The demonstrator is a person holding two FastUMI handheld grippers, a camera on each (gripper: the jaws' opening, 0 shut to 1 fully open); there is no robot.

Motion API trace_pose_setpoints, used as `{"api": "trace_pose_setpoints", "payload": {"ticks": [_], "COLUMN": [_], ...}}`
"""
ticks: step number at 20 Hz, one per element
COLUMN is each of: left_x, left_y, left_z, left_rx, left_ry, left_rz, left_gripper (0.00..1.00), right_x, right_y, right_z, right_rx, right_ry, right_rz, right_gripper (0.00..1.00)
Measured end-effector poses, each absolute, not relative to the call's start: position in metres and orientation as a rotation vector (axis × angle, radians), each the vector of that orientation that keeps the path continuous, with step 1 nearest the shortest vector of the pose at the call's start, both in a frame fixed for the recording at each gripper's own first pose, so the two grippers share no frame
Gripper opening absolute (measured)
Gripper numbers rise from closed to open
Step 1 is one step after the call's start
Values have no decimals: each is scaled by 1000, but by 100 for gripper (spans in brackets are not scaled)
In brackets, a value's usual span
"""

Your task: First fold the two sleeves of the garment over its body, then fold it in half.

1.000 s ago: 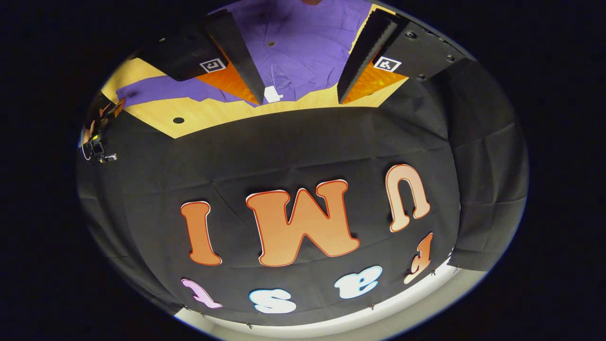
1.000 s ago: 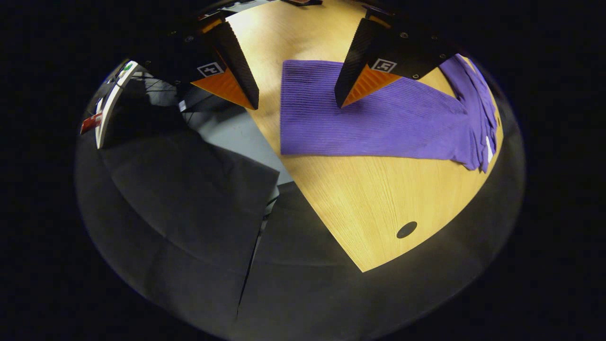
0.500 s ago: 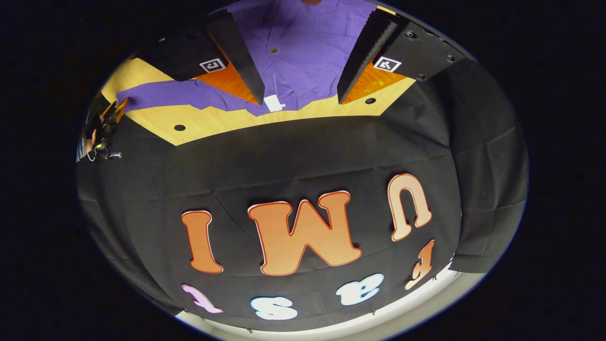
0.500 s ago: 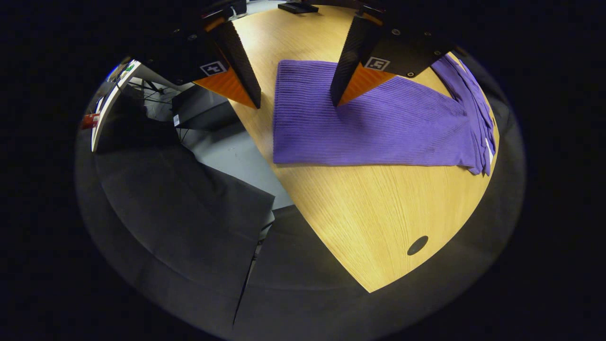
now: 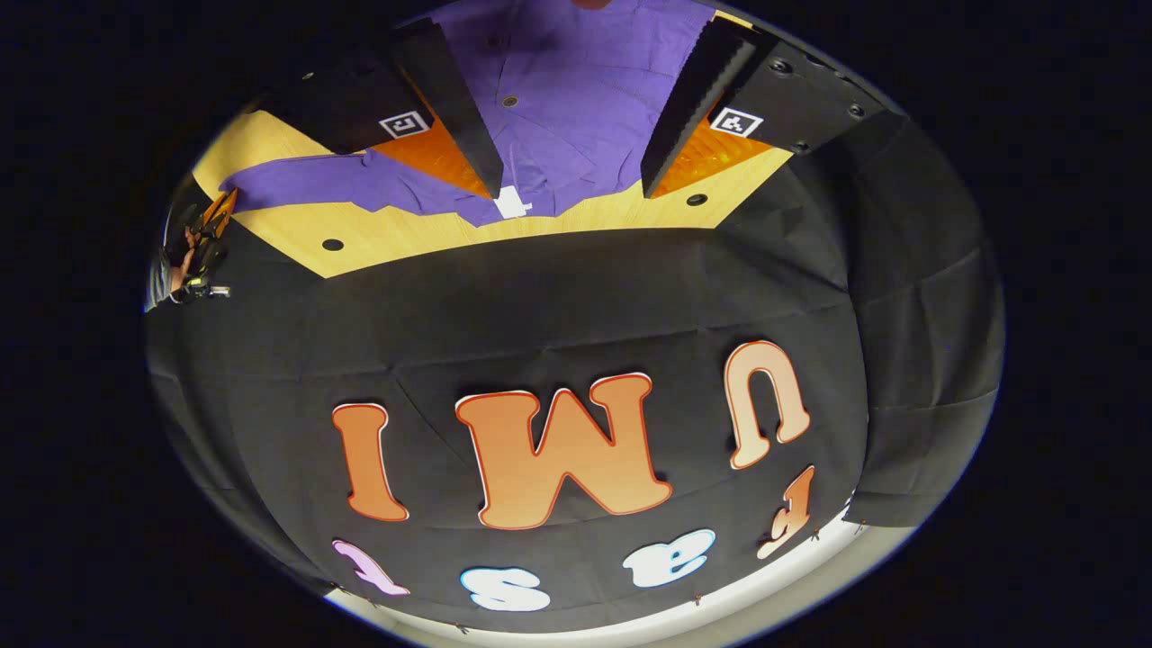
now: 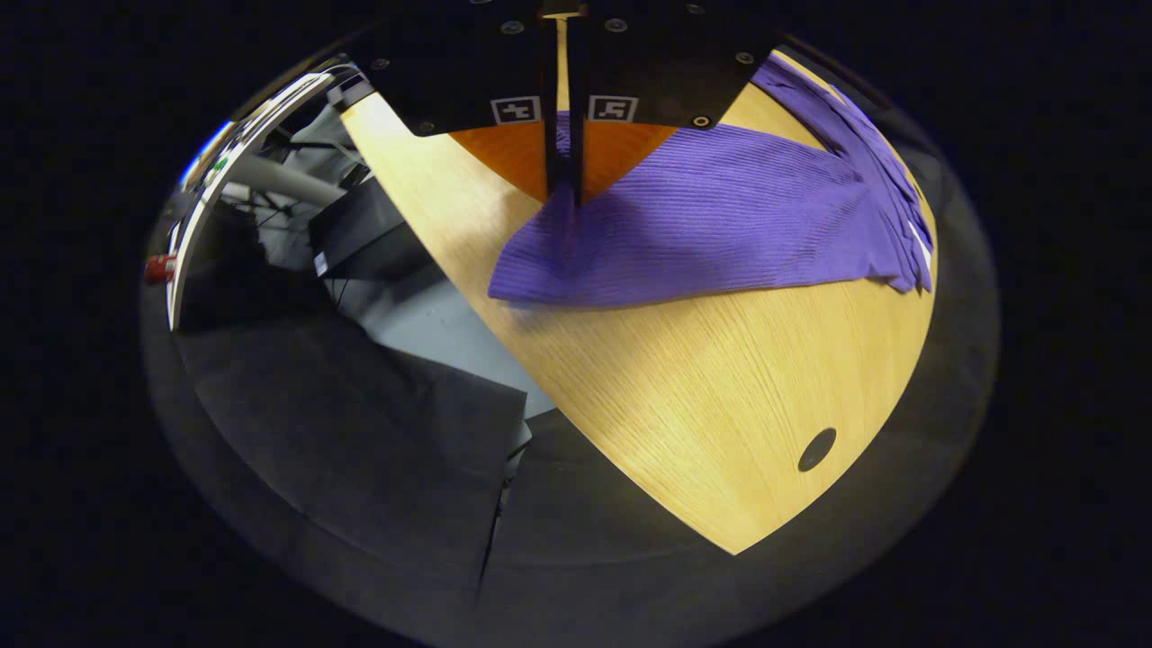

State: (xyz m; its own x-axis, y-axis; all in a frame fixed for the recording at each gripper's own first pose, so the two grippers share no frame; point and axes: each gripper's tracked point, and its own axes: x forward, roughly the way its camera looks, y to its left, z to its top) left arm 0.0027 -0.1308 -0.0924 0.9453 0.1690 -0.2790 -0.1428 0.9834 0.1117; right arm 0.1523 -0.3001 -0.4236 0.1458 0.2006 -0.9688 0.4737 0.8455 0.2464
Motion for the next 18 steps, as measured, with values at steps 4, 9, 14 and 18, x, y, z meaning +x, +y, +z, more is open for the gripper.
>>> {"api": "trace_pose_setpoints", "payload": {"ticks": [4, 9, 14, 18], "left_x": [0, 1, -4, -11], "left_y": [-117, -101, -75, -42], "left_z": [-90, -77, -67, -61], "left_rx": [86, 79, 64, 49], "left_ry": [289, 251, 217, 201], "left_rz": [158, 130, 108, 120], "left_gripper": [97, 97, 97, 97], "right_x": [154, 157, 153, 157], "right_y": [-299, -271, -233, -198], "right_z": [-394, -327, -265, -216], "right_rx": [570, 613, 595, 560], "right_ry": [1356, 1252, 1161, 1084], "right_rz": [-188, -136, -75, -29], "right_gripper": [3, 3, 3, 3]}}
